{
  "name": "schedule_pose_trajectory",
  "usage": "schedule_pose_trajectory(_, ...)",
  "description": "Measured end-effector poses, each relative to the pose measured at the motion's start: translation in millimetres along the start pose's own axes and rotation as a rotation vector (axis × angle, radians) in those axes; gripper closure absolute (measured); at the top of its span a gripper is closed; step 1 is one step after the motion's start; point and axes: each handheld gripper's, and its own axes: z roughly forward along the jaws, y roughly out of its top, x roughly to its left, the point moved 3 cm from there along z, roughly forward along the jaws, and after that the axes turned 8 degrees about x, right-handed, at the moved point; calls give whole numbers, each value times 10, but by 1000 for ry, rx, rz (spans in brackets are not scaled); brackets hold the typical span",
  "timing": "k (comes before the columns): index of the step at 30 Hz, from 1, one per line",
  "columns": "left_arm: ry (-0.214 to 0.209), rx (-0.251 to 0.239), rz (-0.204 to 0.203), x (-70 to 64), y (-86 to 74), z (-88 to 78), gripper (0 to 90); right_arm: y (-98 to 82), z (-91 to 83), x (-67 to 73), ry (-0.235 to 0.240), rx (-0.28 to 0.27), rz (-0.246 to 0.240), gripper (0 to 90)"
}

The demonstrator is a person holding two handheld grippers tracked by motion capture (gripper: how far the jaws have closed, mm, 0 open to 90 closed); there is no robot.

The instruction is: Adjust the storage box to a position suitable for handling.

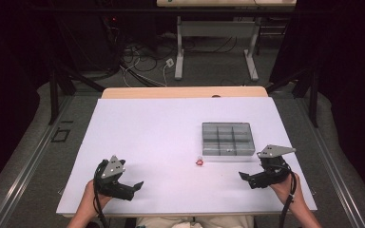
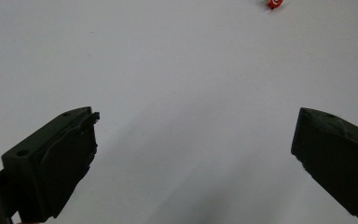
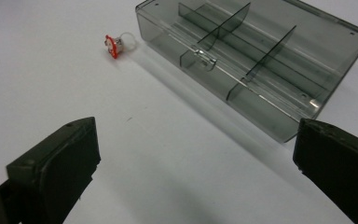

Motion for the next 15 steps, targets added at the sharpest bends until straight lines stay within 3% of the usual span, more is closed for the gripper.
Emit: schedule_pose_trajectory(15,-2,3,5,-12,15,28,1,225,43,-237,-35,-32,30,3)
